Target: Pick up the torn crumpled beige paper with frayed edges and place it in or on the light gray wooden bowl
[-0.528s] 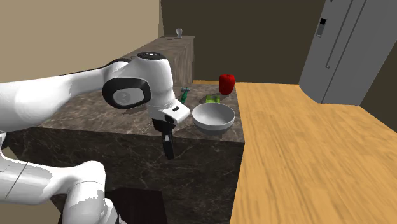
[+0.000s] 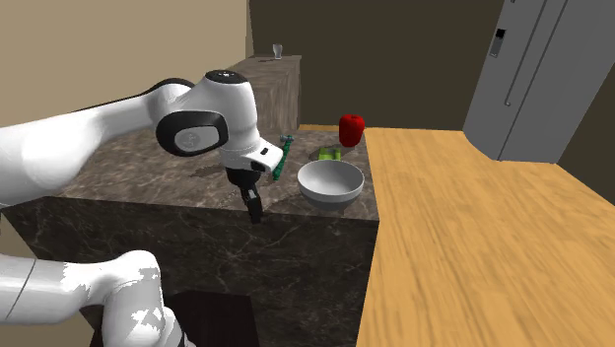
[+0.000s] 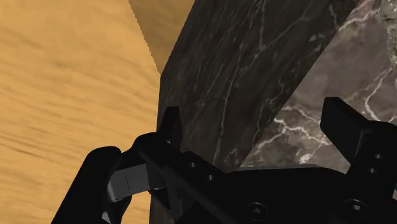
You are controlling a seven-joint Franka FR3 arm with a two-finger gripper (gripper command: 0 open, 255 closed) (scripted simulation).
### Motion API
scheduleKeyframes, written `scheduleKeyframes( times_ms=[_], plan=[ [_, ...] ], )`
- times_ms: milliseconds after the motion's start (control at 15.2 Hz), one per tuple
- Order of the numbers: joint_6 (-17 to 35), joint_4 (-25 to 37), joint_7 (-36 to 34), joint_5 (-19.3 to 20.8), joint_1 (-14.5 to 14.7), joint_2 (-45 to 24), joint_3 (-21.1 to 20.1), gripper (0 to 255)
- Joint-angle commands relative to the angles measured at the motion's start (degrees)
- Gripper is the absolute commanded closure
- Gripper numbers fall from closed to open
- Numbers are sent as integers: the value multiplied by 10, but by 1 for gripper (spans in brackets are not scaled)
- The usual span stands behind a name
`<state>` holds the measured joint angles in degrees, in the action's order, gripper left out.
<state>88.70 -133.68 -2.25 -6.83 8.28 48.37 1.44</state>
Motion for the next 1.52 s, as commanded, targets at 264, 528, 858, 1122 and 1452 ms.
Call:
scheduleKeyframes(
  times_ms=[264,528,858,1122,1452],
  plan=[
    [-23,12,54,-68,75,11,-15,0],
    [-28,9,76,-96,104,20,-21,0],
    [5,-35,77,-103,105,32,-32,0],
    [16,-49,78,-106,106,35,-35,0],
    [16,-49,78,-106,106,35,-35,0]
  ],
)
